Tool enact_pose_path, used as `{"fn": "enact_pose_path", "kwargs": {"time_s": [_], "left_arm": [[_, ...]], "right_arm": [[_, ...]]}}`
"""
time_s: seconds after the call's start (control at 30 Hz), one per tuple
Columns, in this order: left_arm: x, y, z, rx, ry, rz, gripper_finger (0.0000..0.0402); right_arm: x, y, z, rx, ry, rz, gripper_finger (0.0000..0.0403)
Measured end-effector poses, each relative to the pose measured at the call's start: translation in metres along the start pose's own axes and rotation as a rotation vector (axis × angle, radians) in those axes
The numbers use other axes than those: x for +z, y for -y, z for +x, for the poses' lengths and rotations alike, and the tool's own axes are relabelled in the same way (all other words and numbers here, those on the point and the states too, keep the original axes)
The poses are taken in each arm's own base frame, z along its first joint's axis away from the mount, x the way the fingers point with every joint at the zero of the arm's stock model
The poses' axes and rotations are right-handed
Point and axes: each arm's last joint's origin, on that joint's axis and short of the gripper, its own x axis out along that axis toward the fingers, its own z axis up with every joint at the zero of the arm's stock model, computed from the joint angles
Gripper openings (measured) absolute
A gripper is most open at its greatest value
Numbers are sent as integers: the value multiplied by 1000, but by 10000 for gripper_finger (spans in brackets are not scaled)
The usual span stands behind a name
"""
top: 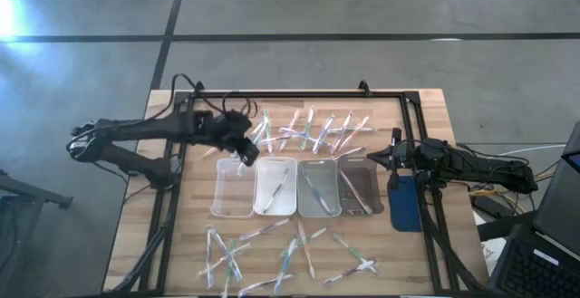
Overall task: Pick & Place Toothbrushes
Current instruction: Put the green toothbrush into the transparent bin
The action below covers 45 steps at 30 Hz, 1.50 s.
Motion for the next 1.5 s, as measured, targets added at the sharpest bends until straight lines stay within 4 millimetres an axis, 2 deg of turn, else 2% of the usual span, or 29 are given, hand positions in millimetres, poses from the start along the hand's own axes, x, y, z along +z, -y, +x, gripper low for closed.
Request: {"fn": "enact_pose_path", "kwargs": {"time_s": [0.3,0.53,0.73,0.9,1.2,1.5], "left_arm": [[-36,25,-7,55,-74,-19,25],[-58,31,-13,133,-117,-70,25],[-68,32,-15,172,-113,-110,25],[-76,29,-8,201,-115,-127,25],[-92,26,15,257,-166,-108,25],[-98,30,30,289,-201,-68,25]], "right_arm": [[0,0,0,0,0,0,8],[0,0,0,0,0,0,8],[0,0,0,0,0,0,8],[0,0,0,0,0,0,8],[0,0,0,0,0,0,8],[0,0,0,0,0,0,8]]}}
